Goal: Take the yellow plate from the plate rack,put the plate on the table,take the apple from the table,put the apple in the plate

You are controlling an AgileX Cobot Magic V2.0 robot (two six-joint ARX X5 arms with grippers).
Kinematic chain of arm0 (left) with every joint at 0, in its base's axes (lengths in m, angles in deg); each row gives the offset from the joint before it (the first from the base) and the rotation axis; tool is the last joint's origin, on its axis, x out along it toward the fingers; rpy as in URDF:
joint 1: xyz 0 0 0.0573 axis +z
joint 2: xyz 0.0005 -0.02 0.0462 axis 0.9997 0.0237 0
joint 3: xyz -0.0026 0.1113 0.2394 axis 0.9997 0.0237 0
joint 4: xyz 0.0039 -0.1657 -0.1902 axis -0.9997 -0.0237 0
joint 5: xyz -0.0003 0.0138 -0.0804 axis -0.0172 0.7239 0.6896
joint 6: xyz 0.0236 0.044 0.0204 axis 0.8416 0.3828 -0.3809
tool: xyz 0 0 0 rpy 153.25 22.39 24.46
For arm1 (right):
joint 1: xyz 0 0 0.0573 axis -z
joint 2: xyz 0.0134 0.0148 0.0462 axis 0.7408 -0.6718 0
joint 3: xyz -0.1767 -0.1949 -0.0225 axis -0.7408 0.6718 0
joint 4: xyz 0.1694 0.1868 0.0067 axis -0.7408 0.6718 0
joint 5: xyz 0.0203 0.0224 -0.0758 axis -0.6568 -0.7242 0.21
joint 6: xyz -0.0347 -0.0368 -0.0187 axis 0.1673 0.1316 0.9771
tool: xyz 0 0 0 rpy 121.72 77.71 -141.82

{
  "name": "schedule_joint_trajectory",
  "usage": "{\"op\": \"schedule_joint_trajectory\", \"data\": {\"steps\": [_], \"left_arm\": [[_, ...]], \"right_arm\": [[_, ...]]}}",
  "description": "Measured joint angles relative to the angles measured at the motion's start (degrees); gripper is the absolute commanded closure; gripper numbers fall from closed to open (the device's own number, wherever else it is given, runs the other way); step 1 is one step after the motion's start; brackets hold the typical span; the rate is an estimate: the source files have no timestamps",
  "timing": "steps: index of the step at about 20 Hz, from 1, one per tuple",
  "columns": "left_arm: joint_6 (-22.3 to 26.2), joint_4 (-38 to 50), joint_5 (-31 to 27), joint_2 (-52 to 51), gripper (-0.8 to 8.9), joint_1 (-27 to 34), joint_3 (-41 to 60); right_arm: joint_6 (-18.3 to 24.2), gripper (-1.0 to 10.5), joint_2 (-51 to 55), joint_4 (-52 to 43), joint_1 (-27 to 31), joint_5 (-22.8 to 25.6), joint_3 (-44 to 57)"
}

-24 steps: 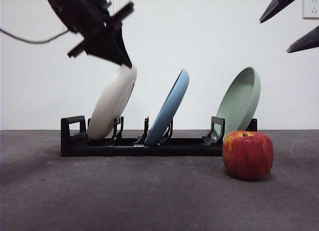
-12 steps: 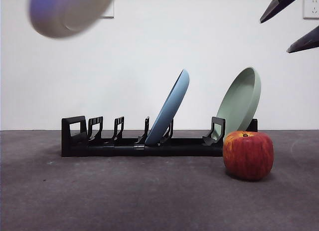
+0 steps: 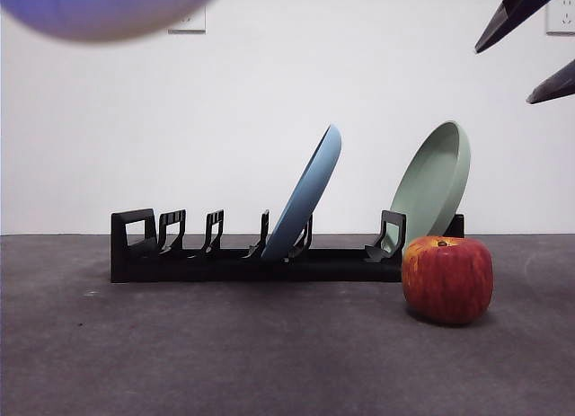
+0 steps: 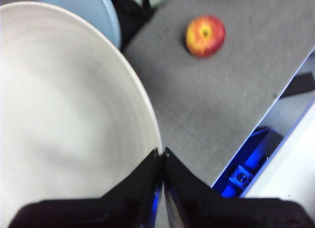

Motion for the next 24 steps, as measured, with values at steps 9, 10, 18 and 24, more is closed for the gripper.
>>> {"op": "schedule_joint_trajectory", "data": {"steps": [9,10,18,24], "left_arm": [[-4.7,28.5,-0.7,5.5,8.22,-3.7,29.4],[-4.7,30.8,-0.6,7.2,8.22,-3.7,31.1],[-4.7,36.3,-0.1,20.5,8.18,-3.8,32.0],[-4.7,36.9,0.5,20.9,4.94,-3.9,32.0]], "right_arm": [[0.2,5.7,0.0,0.1,0.0,0.0,0.0],[0.2,5.7,0.0,0.1,0.0,0.0,0.0],[0.2,5.7,0.0,0.2,0.0,0.0,0.0],[0.2,5.6,0.0,0.2,-0.1,0.0,0.0]]}}
